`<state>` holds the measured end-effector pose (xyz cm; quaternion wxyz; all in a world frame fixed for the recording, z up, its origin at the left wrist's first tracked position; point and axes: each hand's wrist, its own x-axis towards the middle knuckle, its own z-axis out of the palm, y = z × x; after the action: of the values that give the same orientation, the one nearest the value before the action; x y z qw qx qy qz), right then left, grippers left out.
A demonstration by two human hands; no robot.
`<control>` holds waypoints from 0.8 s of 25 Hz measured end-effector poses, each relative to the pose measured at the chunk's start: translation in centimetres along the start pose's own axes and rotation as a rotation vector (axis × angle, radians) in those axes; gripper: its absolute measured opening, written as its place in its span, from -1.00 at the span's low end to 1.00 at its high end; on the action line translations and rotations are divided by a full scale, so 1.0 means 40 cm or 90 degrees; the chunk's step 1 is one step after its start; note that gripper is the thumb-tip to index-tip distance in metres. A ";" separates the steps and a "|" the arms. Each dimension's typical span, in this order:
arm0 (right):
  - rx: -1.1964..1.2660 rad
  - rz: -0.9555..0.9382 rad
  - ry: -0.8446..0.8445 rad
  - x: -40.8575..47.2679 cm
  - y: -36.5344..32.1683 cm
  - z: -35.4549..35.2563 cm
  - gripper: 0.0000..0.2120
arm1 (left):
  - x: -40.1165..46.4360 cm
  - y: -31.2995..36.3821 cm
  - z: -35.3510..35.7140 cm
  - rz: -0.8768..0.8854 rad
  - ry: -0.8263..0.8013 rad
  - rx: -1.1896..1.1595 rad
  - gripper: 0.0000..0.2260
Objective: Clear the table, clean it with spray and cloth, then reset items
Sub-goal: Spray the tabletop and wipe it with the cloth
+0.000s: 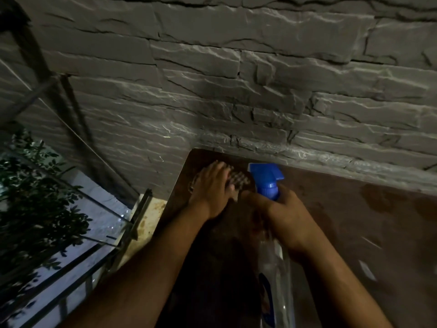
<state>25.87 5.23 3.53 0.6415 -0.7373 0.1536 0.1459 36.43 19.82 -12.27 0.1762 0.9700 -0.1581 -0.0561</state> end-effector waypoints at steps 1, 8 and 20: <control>0.013 0.004 -0.003 -0.002 0.000 0.002 -0.84 | -0.065 -0.031 0.009 0.053 -0.010 0.015 -0.45; -0.012 0.012 0.014 -0.010 0.007 0.034 -0.82 | -0.002 -0.067 -0.049 -0.134 -0.012 0.023 -0.47; 0.026 0.037 -0.018 -0.061 0.024 0.049 -0.87 | -0.119 -0.020 -0.025 0.042 -0.041 -0.015 -0.47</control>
<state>23.22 7.15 3.41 0.6541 -0.7171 0.1686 0.1717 32.32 22.39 -11.38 0.1843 0.9597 -0.1948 -0.0835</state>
